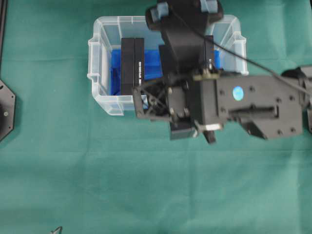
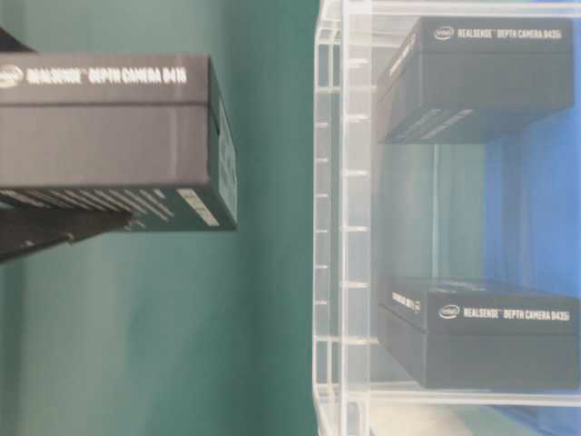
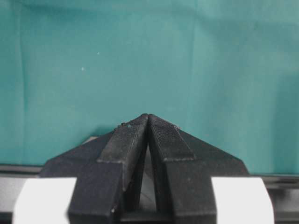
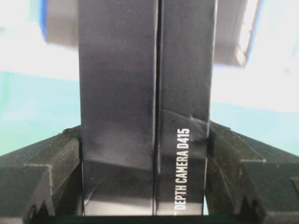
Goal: Take the box out of the case with the right arm.
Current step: 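Carry the held box out of the bin toward the front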
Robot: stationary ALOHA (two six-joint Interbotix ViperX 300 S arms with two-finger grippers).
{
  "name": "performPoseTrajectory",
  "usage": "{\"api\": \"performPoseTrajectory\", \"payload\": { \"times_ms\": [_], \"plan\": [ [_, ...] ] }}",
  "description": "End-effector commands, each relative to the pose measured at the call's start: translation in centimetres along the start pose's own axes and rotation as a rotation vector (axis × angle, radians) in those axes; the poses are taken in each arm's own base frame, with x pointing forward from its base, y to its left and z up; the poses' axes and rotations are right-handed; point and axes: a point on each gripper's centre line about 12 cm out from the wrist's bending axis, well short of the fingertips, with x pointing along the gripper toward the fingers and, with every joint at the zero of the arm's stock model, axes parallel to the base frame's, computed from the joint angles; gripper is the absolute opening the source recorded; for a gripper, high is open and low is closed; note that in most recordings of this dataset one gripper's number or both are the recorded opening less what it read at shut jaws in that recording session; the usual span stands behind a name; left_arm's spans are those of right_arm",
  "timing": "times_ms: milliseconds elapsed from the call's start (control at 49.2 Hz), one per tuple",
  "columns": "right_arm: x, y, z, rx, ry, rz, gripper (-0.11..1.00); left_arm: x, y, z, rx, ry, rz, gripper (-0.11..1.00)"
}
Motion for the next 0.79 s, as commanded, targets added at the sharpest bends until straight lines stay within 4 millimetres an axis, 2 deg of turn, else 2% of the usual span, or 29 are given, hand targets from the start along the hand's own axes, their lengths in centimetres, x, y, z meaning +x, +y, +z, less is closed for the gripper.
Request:
{"api": "performPoseTrajectory", "payload": {
  "times_ms": [0,183,284,549,772],
  "plan": [
    [-3.6,-1.3,-0.1,0.025,0.019,0.08,0.66,-0.2,0.0,0.3,-0.004,-0.01,0.001,0.02],
    [-4.5,-1.7,-2.7,0.046,0.039,0.097,0.66,-0.3,0.0,0.2,-0.004,-0.014,0.0,0.02],
    [-4.8,-1.9,-3.5,0.058,0.048,0.1,0.66,-0.3,0.0,0.2,-0.005,-0.012,-0.001,0.02],
    [-4.8,-2.1,-3.6,0.062,0.042,0.09,0.66,-0.3,0.0,0.2,-0.004,-0.013,0.0,0.02],
    [-3.6,-2.4,-3.9,0.059,0.019,0.02,0.66,-0.3,0.0,0.2,-0.004,-0.014,0.0,0.02]
  ]
}}
